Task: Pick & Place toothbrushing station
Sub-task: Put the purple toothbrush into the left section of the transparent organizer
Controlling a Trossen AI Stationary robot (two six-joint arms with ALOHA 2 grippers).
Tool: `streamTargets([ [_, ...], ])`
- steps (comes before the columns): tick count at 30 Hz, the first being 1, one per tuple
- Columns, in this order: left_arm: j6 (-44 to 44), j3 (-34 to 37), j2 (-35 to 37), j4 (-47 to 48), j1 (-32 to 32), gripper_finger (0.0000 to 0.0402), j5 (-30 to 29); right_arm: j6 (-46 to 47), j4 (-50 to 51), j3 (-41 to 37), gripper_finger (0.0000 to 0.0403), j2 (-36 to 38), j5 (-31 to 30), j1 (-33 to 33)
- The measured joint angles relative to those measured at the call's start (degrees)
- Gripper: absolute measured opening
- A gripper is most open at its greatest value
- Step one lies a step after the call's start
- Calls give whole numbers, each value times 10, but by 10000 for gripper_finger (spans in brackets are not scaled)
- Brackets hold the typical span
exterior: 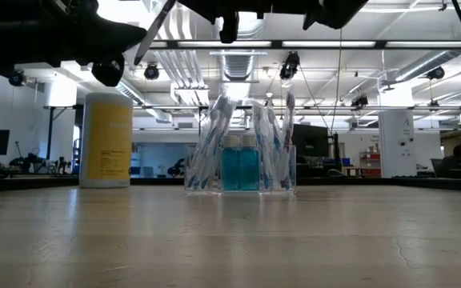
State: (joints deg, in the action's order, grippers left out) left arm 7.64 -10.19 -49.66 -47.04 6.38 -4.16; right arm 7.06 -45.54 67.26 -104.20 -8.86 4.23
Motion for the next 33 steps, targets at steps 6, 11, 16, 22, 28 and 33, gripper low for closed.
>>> streamTargets([
  [6,-3,0,-1,1,0,0,0,-13,3,0,20,0,16,0],
  [11,-4,0,0,13,0,5,6,-8,18,-1,15,3,29,0],
  [16,0,0,3,21,0,29,26,-7,87,12,14,14,31,0],
  [22,-1,-2,20,44,0,68,28,-15,126,26,13,18,30,5],
  [28,5,-63,31,146,0,124,28,-18,142,28,12,18,29,5],
  [33,-1,-142,16,283,0,179,28,-20,149,28,12,18,29,5],
])
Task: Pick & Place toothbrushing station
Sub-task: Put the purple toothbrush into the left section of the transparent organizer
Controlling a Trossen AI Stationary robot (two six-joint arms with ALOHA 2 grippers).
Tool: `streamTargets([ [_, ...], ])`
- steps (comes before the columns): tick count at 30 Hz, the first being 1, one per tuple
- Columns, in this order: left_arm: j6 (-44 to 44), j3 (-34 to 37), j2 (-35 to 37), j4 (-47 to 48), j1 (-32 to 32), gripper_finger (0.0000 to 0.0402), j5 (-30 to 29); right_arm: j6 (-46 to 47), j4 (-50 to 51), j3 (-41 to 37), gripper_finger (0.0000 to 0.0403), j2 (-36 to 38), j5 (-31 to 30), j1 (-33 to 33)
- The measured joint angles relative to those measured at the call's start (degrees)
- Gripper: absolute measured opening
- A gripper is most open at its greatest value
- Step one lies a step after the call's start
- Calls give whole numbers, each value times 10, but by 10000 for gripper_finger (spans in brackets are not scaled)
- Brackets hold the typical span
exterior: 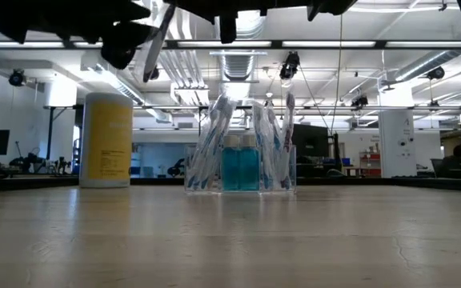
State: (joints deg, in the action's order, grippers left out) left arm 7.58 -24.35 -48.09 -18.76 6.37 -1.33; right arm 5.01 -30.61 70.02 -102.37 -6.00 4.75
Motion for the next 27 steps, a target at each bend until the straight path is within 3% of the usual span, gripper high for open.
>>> streamTargets([
  [7,-21,-51,-40,24,0,245,3,-5,3,0,12,0,-2,0],
  [12,-45,-70,-75,22,0,262,-3,-7,4,0,12,0,-2,0],
  [22,-74,-101,-92,23,0,240,-15,-7,18,0,12,0,-2,0],
  [27,-73,-101,-93,30,-3,194,-18,-11,18,-1,13,0,-2,0],
])
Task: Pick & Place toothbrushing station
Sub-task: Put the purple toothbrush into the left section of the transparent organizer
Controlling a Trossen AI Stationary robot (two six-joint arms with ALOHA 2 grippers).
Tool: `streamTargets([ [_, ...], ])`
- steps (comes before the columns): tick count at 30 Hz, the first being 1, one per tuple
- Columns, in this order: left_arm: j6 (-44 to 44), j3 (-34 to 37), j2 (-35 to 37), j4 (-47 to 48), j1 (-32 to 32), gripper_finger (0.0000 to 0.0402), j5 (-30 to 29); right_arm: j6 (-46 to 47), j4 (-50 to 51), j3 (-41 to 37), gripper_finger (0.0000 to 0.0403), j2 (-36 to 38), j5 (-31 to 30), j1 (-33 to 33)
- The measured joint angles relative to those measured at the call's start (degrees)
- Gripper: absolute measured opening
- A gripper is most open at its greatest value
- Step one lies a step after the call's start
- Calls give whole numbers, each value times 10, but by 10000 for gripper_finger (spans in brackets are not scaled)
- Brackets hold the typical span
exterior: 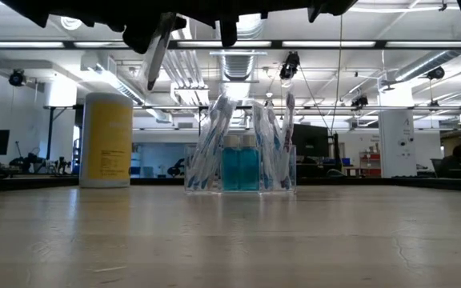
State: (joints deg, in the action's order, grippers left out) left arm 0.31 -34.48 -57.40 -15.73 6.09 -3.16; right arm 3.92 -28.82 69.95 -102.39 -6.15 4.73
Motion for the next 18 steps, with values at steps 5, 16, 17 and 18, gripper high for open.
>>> streamTargets([
  [5,-1,-1,-2,3,0,120,-4,1,0,0,13,0,0,0],
  [16,-39,-1,-1,10,-1,25,-4,-10,0,0,29,1,28,0],
  [17,-44,-1,1,13,-1,25,-4,-8,4,0,40,5,29,0],
  [18,-48,0,2,13,-1,25,-4,-4,5,-1,54,8,31,0],
])
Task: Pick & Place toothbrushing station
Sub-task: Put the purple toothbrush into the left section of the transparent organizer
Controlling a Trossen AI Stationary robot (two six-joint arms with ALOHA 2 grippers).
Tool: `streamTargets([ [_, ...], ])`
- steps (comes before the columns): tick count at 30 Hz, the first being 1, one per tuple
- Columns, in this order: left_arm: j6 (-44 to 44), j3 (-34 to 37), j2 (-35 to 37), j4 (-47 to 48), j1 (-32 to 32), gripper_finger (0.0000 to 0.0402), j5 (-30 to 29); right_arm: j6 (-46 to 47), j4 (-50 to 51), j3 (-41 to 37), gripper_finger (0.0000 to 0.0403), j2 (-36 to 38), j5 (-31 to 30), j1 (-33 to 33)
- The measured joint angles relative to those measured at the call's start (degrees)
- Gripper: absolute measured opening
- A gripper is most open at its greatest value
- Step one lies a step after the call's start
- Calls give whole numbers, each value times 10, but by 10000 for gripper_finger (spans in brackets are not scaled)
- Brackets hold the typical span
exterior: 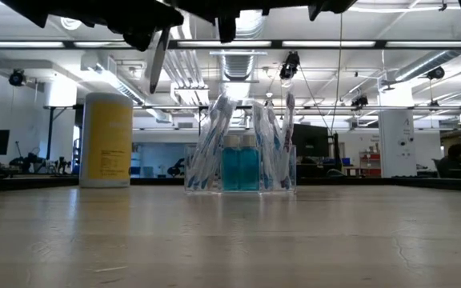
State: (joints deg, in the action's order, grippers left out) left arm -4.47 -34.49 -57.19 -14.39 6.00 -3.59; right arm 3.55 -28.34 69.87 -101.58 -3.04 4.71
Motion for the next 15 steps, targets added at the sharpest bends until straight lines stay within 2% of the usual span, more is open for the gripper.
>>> streamTargets([
  [9,3,46,65,-11,0,25,1,21,66,0,195,92,0,0],
  [15,23,128,122,-138,0,25,3,15,89,-48,224,158,0,3],
])
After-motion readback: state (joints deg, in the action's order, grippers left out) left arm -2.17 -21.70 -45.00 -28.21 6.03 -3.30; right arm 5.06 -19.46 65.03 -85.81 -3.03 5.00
